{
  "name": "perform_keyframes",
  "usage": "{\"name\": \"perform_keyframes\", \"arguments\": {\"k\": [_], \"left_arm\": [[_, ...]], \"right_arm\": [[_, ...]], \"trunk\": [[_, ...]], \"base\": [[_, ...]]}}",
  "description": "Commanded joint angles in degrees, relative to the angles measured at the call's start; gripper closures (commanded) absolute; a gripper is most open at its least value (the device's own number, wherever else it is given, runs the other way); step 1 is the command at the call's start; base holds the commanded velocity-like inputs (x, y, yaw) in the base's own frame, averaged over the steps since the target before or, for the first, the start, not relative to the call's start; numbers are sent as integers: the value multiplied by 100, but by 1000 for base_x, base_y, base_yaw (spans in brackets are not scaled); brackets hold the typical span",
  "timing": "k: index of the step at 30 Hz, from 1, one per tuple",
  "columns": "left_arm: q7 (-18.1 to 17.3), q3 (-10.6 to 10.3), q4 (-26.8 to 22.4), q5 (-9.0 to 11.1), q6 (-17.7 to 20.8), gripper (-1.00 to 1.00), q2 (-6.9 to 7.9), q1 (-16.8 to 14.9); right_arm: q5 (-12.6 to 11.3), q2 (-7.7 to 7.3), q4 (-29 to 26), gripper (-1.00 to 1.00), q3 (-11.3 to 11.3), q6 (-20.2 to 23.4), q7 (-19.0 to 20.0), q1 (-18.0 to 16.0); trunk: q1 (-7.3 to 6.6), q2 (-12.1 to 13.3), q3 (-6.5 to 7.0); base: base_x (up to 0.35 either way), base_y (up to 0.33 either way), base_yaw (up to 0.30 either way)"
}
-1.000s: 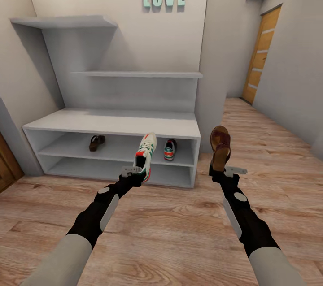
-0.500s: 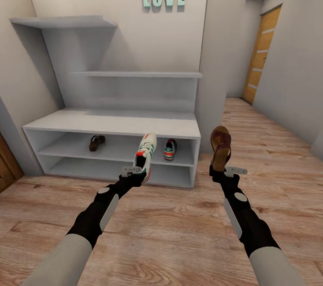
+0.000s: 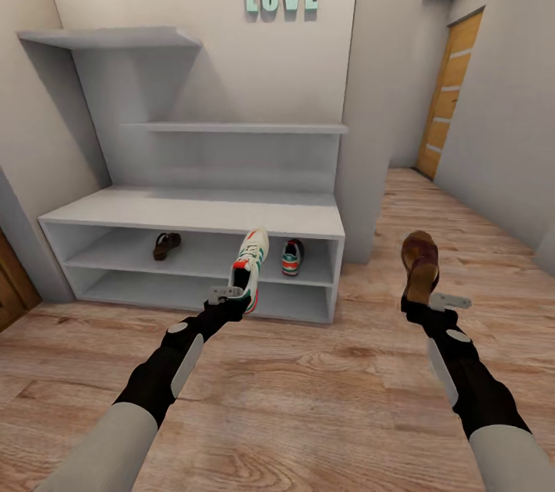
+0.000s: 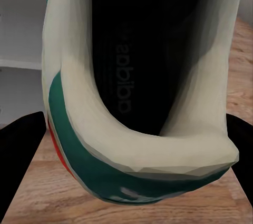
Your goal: Pick up the two gym shoes and the two sandals from the corridor floor and place them onto the hallstand (shoe rack) in the corridor, making sure they are on the rack and not on the floor. Arrange them so the two gym shoes are next to each other and the two sandals are next to each other.
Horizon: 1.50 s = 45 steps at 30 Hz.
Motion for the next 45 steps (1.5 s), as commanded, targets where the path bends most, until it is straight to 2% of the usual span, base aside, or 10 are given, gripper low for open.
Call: {"name": "perform_keyframes", "arguments": {"k": [1, 5, 6, 9, 11, 12, 23, 30, 38, 45], "left_arm": [[1, 0, -5, 57, 44, 100, 1, -2], [3, 0, -1, 52, 45, 100, 2, -2], [3, 0, -1, 51, 45, 100, 2, -2], [7, 2, -1, 41, 49, 100, 4, -2], [10, 4, -1, 36, 52, 100, 25, -2], [11, 2, 4, 33, 53, 100, 91, -2], [85, -2, 78, -42, 54, 100, 176, -2], [83, -8, 567, -56, 60, 100, 176, -2], [76, -8, 1069, -49, 63, 100, 170, -2], [66, -16, 1222, -36, 63, 100, 155, -2]], "right_arm": [[-92, -109, -11, 100, -356, 52, -39, -1], [-83, -343, -14, 100, -1499, 376, -37, -1], [-82, -393, -14, 100, -1640, 456, -37, -1], [-75, -798, -13, 100, -2304, 835, -43, -1], [-73, -1048, -10, 100, -2536, 917, -44, -1], [-66, -1324, -9, 100, -2758, 970, -44, -1], [-28, -1780, -13, 100, -3278, 1204, -50, -1], [-21, -1814, -8, 100, -3458, 2282, -60, -1], [-19, -1816, -15, 100, -3471, 2415, -69, -1], [-17, -1824, -15, 100, -3471, 2421, -72, -1]], "trunk": [[-1, -2, -6], [-1, -2, -6], [-1, -2, -6], [-1, -2, -6], [-1, -2, -6], [-1, -2, -6], [-1, -2, -6], [-1, -2, -6], [-1, -2, -6], [17, -12, -207]], "base": [[0, 0, 0], [0, 0, 0], [0, 0, 0], [0, 0, 0], [0, 0, 0], [0, 0, 0], [0, 0, 0], [0, 0, 0], [0, 0, 0], [0, 0, 0]]}}
